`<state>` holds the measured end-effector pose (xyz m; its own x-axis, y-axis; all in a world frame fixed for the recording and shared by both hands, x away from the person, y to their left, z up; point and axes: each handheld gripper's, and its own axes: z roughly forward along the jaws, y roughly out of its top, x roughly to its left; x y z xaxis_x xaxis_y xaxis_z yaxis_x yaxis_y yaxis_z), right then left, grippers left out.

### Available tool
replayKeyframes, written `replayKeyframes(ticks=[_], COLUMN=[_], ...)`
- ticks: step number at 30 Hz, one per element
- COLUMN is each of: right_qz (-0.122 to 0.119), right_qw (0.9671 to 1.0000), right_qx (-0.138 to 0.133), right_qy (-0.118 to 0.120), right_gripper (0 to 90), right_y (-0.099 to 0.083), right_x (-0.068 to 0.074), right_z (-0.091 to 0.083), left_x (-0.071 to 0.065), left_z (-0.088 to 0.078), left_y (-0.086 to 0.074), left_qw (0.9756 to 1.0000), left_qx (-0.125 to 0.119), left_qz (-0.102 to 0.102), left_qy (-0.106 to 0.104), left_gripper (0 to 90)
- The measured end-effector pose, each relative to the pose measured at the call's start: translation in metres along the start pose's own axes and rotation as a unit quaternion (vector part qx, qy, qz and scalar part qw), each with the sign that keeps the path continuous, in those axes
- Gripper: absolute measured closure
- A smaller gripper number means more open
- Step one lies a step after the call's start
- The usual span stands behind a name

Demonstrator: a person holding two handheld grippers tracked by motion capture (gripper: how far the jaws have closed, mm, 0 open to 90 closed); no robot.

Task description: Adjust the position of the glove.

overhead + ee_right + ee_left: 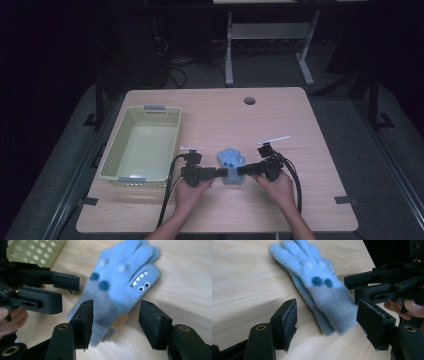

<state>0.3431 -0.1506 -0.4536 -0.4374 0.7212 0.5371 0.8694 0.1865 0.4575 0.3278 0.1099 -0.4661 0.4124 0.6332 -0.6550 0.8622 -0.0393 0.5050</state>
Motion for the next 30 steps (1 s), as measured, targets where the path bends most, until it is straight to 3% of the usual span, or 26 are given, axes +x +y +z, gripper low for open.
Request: replayKeyframes(ticks=[7,13,24,30], right_qz=[0.015,0.022,0.026,0.03], right_qw=[0.9999,0.9997,0.9996,0.9994], right_qx=[0.005,0.006,0.008,-0.002], right_qy=[0.003,0.003,0.002,0.016], right_gripper=[49.1,50.4,54.9,62.0], right_y=[-0.001,0.0,-0.002,-0.006], right_x=[-0.001,-0.002,0.002,0.002], right_z=[0.005,0.008,0.013,0.016], left_x=[0.002,0.003,0.004,0.004], left_z=[0.008,0.011,0.016,0.019], left_y=[-0.001,0.0,0.0,-0.005], left_qw=[0.9997,0.9996,0.9988,0.9983], left_qx=[0.02,0.02,0.025,0.016], left_qz=[-0.012,-0.02,-0.037,-0.049], left_qy=[0.001,-0.002,-0.017,-0.026], left_gripper=[43.2,50.1,54.6,58.0])
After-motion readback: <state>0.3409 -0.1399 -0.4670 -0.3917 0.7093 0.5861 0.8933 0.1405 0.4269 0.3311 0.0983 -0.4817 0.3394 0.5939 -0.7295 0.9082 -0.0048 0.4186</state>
